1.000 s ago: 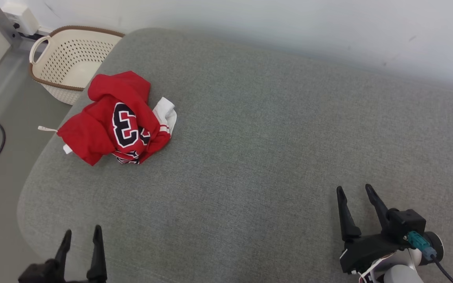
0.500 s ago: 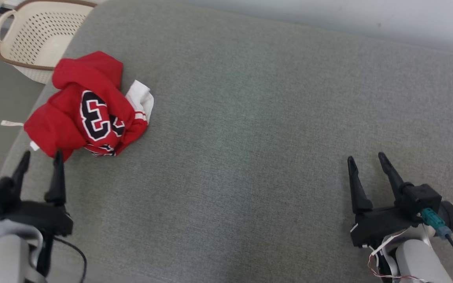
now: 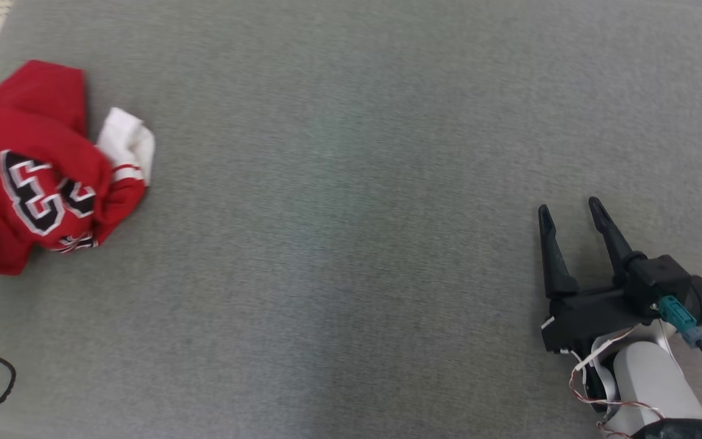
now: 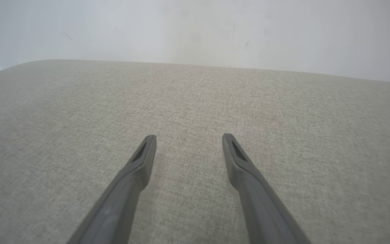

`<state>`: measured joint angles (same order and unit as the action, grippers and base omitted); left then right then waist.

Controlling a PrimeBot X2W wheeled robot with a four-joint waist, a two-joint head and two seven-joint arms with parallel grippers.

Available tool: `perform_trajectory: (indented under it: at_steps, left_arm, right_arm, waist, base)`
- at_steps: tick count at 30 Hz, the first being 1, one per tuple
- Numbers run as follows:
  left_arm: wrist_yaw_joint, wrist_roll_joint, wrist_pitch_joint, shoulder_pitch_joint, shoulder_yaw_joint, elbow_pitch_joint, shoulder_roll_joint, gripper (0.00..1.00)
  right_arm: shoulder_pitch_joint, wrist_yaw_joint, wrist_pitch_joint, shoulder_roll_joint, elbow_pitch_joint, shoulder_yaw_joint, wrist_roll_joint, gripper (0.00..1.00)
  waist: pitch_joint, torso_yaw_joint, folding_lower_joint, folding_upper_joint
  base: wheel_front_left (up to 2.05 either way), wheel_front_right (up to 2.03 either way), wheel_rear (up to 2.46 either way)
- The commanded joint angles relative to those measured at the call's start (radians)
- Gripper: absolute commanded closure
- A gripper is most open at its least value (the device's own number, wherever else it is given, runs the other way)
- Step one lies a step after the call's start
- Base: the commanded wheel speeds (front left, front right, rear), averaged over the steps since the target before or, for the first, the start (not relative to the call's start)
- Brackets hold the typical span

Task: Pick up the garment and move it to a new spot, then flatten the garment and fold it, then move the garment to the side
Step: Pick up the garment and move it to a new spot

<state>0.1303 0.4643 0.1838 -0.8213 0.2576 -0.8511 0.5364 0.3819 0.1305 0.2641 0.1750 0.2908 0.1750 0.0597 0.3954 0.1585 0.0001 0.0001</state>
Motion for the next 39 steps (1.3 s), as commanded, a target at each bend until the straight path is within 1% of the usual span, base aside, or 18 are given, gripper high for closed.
perform_trajectory:
  at_steps: [1,5,6,7,8,9,11,16,19,22,24,28,29,34,37,39]
  left_arm:
    - [-0.001,0.023,-0.01,-0.012,0.022,-0.008,0.008,0.0]
    - [-0.001,0.108,-0.032,-0.017,0.094,-0.007,0.03,0.0]
    - [-0.001,0.125,-0.038,-0.013,0.112,-0.007,0.03,0.24]
    - [-0.001,0.147,-0.037,-0.011,0.123,-0.008,0.033,0.59]
    - [-0.001,0.164,-0.029,-0.01,0.13,-0.009,0.038,0.82]
    - [-0.001,0.173,-0.024,-0.009,0.14,-0.01,0.042,1.0]
    - [-0.001,0.199,-0.005,-0.01,0.158,-0.006,0.044,1.0]
    - [-0.001,0.213,0.044,-0.032,0.206,0.032,0.038,1.0]
    - [0.0,0.203,0.069,-0.044,0.269,0.084,0.024,1.0]
    - [0.0,0.195,0.079,-0.066,0.323,0.151,-0.006,1.0]
    - [0.0,0.183,0.082,-0.082,0.347,0.213,-0.04,1.0]
    - [0.0,0.14,0.082,-0.073,0.385,0.361,-0.129,1.0]
    - [0.0,0.126,0.083,-0.06,0.404,0.429,-0.182,1.0]
    - [0.0,0.082,0.083,-0.054,0.477,0.567,-0.298,1.0]
    - [0.0,0.065,0.083,-0.05,0.525,0.621,-0.34,1.0]
    - [-0.001,0.062,0.083,-0.048,0.559,0.615,-0.342,1.0]
  right_arm:
    - [0.009,0.0,0.0,0.0,0.004,-0.001,-0.004,0.0]
    - [0.016,0.0,0.0,-0.002,0.006,-0.008,0.011,0.0]
    - [0.019,0.0,0.0,-0.006,0.006,-0.011,0.015,0.0]
    - [0.019,0.0,0.0,-0.008,0.007,-0.01,0.015,0.0]
    - [0.018,0.0,-0.001,-0.012,0.008,-0.012,0.017,0.0]
    - [0.016,0.0,-0.001,-0.016,0.008,-0.014,0.02,0.0]
    - [0.011,0.0,0.0,-0.025,0.006,-0.023,0.023,0.0]
    - [0.006,0.0,0.0,-0.043,0.005,-0.036,0.026,0.0]
    - [0.0,0.0,0.0,-0.055,0.007,-0.042,0.03,0.0]
    - [-0.005,0.0,0.0,-0.068,0.01,-0.039,0.035,0.0]
    - [-0.006,0.0,0.0,-0.074,0.009,-0.037,0.039,0.0]
    - [-0.006,0.0,0.0,-0.079,0.011,-0.03,0.048,0.0]
    - [-0.01,0.0,0.0,-0.083,0.01,-0.028,0.052,0.0]
    - [-0.024,0.0,0.0,-0.09,0.013,-0.032,0.06,0.0]
    - [-0.032,0.0,0.0,-0.097,0.014,-0.033,0.067,0.0]
    - [-0.034,0.0,0.0,-0.1,0.013,-0.029,0.068,0.0]
  waist:
    - [0.038,-0.044,-0.0001,-0.0001]
    - [0.048,-0.068,-0.0001,-0.0001]
    - [0.048,-0.073,-0.0001,-0.0001]
    - [0.046,-0.078,-0.0001,-0.0001]
    - [0.044,-0.081,-0.0001,-0.0001]
    - [0.041,-0.085,-0.0001,-0.0001]
    - [0.034,-0.09,-0.0001,-0.0001]
    - [0.013,-0.094,-0.0001,-0.0001]
    - [-0.007,-0.095,-0.0001,-0.0001]
    - [-0.03,-0.101,-0.0001,-0.0001]
    - [-0.041,-0.108,-0.0001,-0.0001]
    - [-0.065,-0.13,-0.0001,-0.0001]
    - [-0.076,-0.146,-0.0001,-0.0001]
    - [-0.098,-0.188,-0.0001,-0.0001]
    - [-0.11,-0.213,-0.0001,-0.0001]
    - [-0.114,-0.228,-0.0001,-0.0001]
  base:
    - [0.0,0.0,0.0]
    - [0.0,0.0,0.0]
    - [0.0,0.0,0.0]
    - [0.0,0.0,0.0]
    - [0.0,0.0,0.0]
    - [0.0,0.0,0.0]
    - [0.0,0.0,0.0]
    - [0.0,0.0,0.0]
    - [0.0,0.0,0.0]
    - [0.0,0.0,0.0]
    - [0.0,0.0,0.0]
    - [0.0,0.0,0.0]
    - [0.0,0.0,0.0]
    - [0.0,0.0,0.0]
    - [0.0,0.0,0.0]
    - [0.0,0.0,0.0]
